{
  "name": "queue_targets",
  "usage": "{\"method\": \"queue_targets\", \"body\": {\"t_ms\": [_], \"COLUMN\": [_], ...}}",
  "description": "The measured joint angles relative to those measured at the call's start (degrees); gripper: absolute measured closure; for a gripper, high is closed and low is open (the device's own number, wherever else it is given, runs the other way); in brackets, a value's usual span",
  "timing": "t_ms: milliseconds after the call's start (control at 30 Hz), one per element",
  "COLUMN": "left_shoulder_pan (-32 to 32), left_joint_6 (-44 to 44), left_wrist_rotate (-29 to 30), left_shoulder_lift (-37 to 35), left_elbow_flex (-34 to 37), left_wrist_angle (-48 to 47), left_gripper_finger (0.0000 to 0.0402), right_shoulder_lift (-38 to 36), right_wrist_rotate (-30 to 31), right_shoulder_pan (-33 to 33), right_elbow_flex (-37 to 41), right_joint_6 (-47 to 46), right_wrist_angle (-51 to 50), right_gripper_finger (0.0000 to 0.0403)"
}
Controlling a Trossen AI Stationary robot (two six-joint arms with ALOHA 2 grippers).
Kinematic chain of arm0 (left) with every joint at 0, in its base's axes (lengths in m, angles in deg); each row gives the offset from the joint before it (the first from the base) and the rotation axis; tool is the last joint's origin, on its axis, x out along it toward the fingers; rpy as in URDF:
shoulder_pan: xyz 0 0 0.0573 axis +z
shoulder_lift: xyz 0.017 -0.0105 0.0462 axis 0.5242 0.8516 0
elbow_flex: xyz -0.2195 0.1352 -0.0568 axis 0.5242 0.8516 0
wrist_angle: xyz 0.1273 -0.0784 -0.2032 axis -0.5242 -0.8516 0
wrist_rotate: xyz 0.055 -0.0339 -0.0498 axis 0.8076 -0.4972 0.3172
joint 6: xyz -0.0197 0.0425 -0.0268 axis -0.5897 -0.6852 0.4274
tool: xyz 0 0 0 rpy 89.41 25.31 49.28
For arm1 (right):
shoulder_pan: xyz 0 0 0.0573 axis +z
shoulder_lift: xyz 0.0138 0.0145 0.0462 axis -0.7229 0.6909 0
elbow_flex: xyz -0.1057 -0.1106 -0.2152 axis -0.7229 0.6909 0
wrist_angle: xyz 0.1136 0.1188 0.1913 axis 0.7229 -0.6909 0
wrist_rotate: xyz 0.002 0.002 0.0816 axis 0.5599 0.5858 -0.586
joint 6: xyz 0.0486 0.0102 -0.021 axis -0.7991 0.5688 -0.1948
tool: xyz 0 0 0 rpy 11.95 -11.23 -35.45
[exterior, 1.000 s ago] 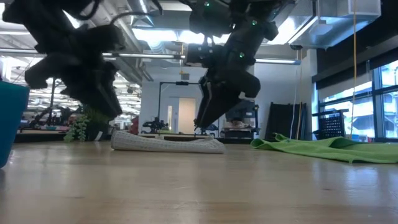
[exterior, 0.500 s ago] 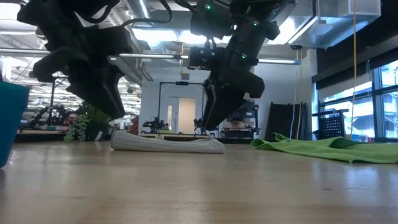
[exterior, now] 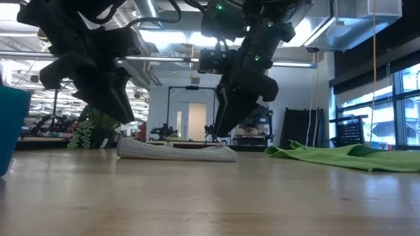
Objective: Fold microfiber towels
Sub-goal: Fold the gray microfiber cloth
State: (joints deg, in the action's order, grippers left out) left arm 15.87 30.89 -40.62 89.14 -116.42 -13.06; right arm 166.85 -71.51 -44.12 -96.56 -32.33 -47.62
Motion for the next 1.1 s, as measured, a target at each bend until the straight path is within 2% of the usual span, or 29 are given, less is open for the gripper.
{"method": "queue_targets", "body": {"t_ms": [167,367,633,1100], "left_shoulder_pan": [0.87,3.03,3.67,3.76], "left_joint_6": [0.52,0.79,0.56,0.82], "left_wrist_rotate": [0.63,0.7,0.31,0.24], "left_shoulder_lift": [0.6,1.79,2.05,2.05], "left_elbow_flex": [-0.02,-0.02,-0.02,1.83], "left_wrist_angle": [-0.38,0.07,0.09,1.21], "left_gripper_finger": [0.0298,0.0298,0.0298,0.0298], "right_shoulder_lift": [1.11,3.07,4.35,7.56], "right_wrist_rotate": [0.27,4.72,1.35,1.33], "right_shoulder_pan": [0.0,-0.01,-0.09,-0.52], "right_elbow_flex": [-0.04,-0.02,-0.02,0.02], "right_joint_6": [0.52,3.21,3.24,3.26], "right_wrist_angle": [0.74,0.42,0.53,2.31], "right_gripper_finger": [0.0209,0.0209,0.021,0.021]}}
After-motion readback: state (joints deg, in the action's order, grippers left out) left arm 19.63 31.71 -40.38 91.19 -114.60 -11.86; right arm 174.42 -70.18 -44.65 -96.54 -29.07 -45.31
